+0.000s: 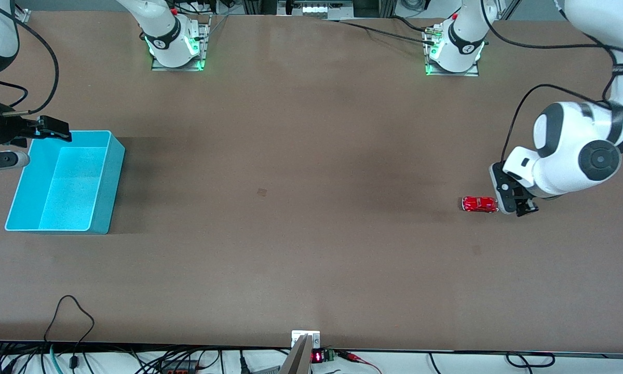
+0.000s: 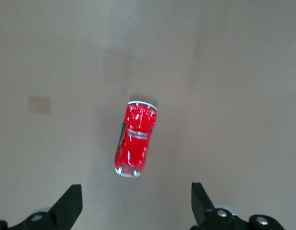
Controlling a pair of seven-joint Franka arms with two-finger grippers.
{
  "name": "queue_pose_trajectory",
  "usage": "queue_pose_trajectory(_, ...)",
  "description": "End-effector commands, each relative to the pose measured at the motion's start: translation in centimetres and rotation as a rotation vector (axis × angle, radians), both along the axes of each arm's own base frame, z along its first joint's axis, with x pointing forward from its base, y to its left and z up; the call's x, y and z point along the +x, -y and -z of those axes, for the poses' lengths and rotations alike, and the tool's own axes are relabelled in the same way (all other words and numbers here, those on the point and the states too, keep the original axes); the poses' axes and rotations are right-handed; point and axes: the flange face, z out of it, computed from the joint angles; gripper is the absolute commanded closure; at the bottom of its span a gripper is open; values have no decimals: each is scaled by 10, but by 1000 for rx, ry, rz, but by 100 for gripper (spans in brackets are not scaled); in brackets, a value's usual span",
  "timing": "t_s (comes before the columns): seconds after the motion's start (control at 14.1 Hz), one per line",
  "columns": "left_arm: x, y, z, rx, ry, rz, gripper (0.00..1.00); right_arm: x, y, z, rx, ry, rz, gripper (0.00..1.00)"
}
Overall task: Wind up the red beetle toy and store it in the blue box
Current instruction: 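Lower the left gripper and grasp the red car's body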
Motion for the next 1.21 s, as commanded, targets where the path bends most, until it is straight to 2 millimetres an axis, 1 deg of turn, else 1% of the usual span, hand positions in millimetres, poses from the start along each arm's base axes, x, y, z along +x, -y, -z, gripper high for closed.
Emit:
queue_pose_trajectory(0.0,-11,-8,44,-8,53,115,0,-2,4,-5,-17,-10,-9,0)
queue_pose_trajectory(0.07,-11,-15,54,-11,65,115,0,-2,2,-5,-17,-10,-12,0)
queue_pose_trajectory(0.21,-11,-16,74,-16,68,129,0,-2,1,-4,-18,-12,-9,0)
queue_pose_trajectory(0.36,-11,-18,83,-21,76,151,0,-3,1,-5,-19,-15,-5,0)
queue_pose_trajectory(0.43,-12,-21,89,-22,79,149,6,-3,0,-5,-18,-16,-3,0)
queue_pose_trajectory(0.5,-13,-19,94,-24,79,153,15,-4,-1,-4,-17,-20,3,0)
queue_pose_trajectory(0.57,-13,-17,97,-25,76,156,26,-4,-1,-4,-23,-19,30,0)
queue_pose_trajectory(0.64,-13,-14,97,-25,75,160,37,-4,-2,-4,-27,-20,48,0)
queue_pose_trajectory(0.78,-14,-11,98,-26,67,166,66,-4,-8,-4,-28,-24,43,0)
queue_pose_trajectory(0.85,-14,-8,98,-28,67,171,73,-4,-7,-4,-28,-24,43,0)
queue_pose_trajectory(1.0,-14,-7,99,-30,64,174,84,-5,-7,-4,-27,-27,44,0)
queue_pose_trajectory(1.07,-14,-7,100,-30,63,172,86,-5,-7,-3,-25,-29,45,0)
queue_pose_trajectory(1.14,-15,-7,102,-30,60,171,86,-5,-6,-3,-24,-29,48,0)
